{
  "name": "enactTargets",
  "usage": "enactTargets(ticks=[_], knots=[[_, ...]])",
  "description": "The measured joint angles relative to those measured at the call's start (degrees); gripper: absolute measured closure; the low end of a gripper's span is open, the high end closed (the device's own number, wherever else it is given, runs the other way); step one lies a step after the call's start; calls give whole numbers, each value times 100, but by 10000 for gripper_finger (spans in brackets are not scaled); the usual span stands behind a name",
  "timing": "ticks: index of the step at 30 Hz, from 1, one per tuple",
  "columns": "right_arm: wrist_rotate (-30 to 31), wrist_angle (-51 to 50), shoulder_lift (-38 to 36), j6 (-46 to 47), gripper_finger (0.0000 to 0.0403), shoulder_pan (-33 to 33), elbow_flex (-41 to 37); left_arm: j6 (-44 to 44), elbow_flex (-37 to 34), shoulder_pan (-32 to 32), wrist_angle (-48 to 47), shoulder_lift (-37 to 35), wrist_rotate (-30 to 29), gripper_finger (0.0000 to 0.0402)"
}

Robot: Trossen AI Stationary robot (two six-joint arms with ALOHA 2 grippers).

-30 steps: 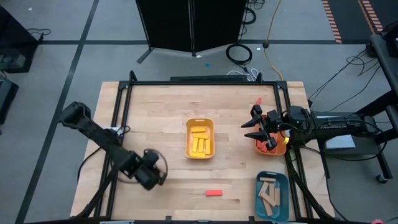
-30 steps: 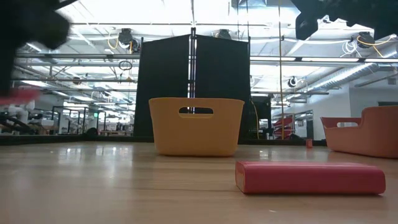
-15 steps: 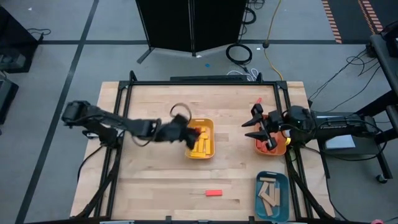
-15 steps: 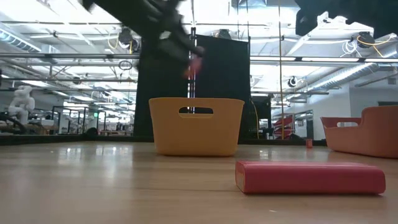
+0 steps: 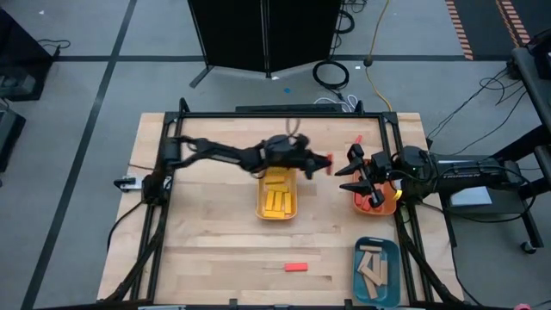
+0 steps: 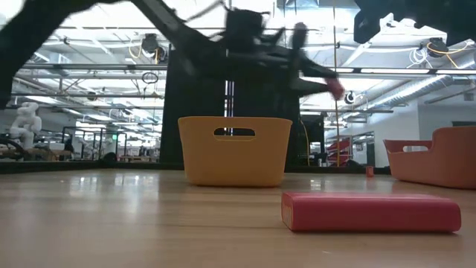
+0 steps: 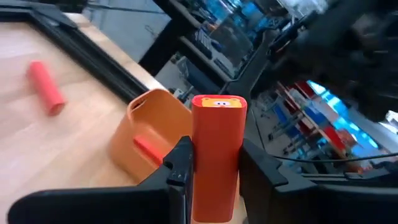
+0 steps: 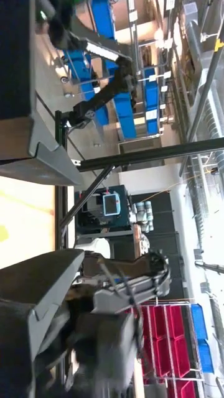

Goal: Sort blocks
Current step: Put the orange wooden block into the orange bin

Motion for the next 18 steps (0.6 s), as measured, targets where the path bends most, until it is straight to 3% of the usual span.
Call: enactTargets(ticks=[7,10,13,18], knots=[[22,21,0,-152,234,-2,0,145,2279,45,-516,1663,225,324],[25,155,-13,-235,234,-2,0,-109,3232,38,-623,2332,595,324],[26,312,-44,-237,234,-2,0,-300,4079,36,-804,2860,970,324],[25,313,-131,-205,234,-4,0,-152,5286,-105,-1196,3511,1018,324]])
